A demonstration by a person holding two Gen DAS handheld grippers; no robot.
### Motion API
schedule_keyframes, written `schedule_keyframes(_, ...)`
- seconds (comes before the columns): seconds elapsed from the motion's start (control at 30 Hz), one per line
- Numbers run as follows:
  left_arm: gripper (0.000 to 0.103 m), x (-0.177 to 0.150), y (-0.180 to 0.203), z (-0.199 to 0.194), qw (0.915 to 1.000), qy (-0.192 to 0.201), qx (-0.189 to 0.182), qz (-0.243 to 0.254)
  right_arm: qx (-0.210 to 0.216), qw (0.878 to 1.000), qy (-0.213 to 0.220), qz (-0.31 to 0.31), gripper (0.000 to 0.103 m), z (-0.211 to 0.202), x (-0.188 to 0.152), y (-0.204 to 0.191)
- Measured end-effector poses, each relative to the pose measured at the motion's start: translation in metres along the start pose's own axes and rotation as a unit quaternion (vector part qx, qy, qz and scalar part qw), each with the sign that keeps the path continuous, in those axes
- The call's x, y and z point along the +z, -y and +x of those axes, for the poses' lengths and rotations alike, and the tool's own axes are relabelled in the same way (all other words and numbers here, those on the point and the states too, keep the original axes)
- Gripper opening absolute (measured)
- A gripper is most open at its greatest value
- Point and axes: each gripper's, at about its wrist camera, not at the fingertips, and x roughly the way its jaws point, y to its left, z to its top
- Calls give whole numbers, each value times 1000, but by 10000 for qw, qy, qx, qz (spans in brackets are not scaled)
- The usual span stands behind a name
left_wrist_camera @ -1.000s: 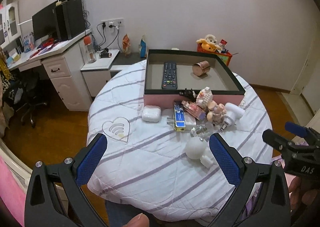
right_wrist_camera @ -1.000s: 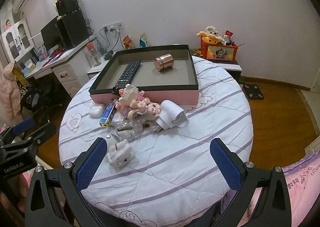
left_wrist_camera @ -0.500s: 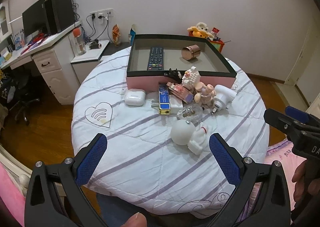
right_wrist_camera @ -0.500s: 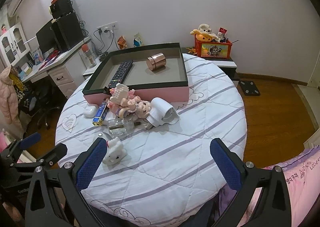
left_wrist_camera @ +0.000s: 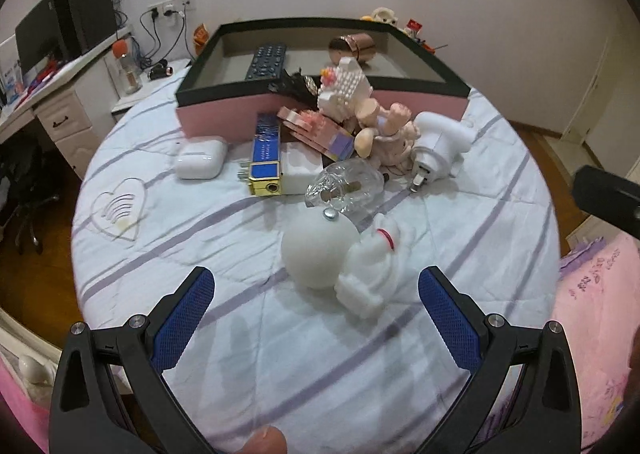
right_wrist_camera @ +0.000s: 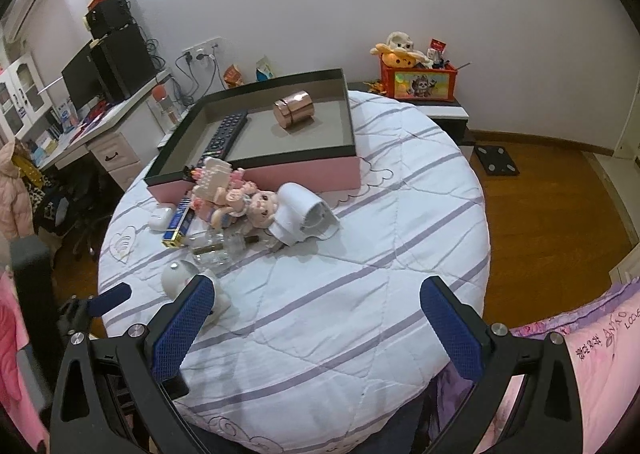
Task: Organize rigid objects
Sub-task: 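Withdraw both open tools from the box toward the remaining objects, then grasp the white astronaut figure with the left tool while the right tool grasps the white plug device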
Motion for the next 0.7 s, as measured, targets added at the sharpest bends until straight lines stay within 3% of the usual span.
schedule_keyframes(0.13,102,2,-5,25,9998,-160,-91,-20,-16,10000,-92,32,103,9,1,3)
schedule_keyframes(0.23,95,1,-10,32,9992,-122,-357,-125,-8,9999,-150,25,103,16,3,3)
schedule_keyframes(0.43,68,5,-14,29,9974,-70,-708,-107,-12,9995,-298,52,103,33,5,3)
schedule_keyframes(0.7,68,7,-21,26,9947,-93,-1000,-213,-107,9991,-406,-22,103,55,12,2)
